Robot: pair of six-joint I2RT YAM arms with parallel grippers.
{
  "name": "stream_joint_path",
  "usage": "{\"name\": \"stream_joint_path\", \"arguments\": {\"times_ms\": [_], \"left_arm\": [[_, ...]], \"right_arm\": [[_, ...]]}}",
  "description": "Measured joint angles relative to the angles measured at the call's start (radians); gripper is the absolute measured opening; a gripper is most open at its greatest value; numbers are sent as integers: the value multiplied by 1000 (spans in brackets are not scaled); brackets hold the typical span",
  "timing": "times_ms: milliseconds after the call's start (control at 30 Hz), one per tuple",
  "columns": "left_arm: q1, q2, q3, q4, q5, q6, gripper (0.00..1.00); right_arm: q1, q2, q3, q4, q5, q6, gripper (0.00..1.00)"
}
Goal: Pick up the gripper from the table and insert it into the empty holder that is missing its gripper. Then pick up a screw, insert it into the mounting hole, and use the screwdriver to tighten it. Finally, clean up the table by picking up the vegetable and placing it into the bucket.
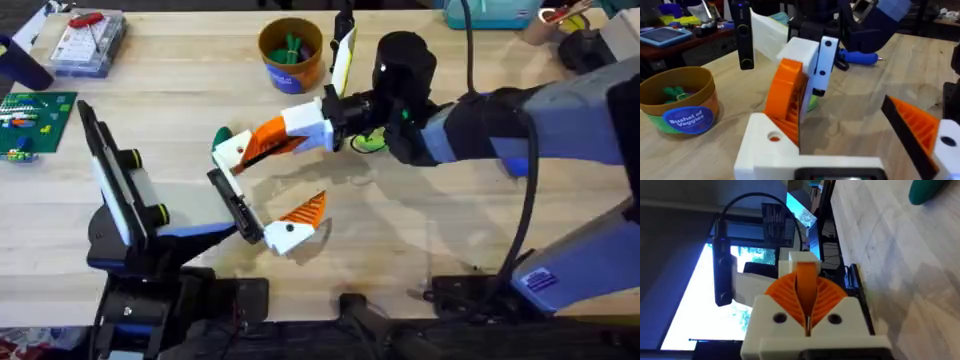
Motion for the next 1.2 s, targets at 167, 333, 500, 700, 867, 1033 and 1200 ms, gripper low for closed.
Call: {"name": "stream_joint_path", "arguments": {"times_ms": [167, 333, 500, 700, 867, 1033, 1200], "left_arm": [[0, 0, 0, 0, 0, 0, 990], [0, 0, 0, 0, 0, 0, 990], [0, 0, 0, 0, 0, 0, 990], [0, 0, 0, 0, 0, 0, 990], [-1, 0, 0, -1, 12, 0, 990], [-13, 0, 0, -8, 66, 0, 990], [-13, 0, 0, -10, 84, 0, 990]], "right_arm": [[0, 0, 0, 0, 0, 0, 17], [0, 0, 1, -2, 0, -3, 9], [0, 0, 1, -2, -2, -7, 7], [0, 0, 1, -2, -2, -8, 7], [4, 0, 2, -4, 2, -7, 245], [28, 0, 18, 4, 6, -11, 957], [33, 0, 22, 5, 6, -11, 993]]}}
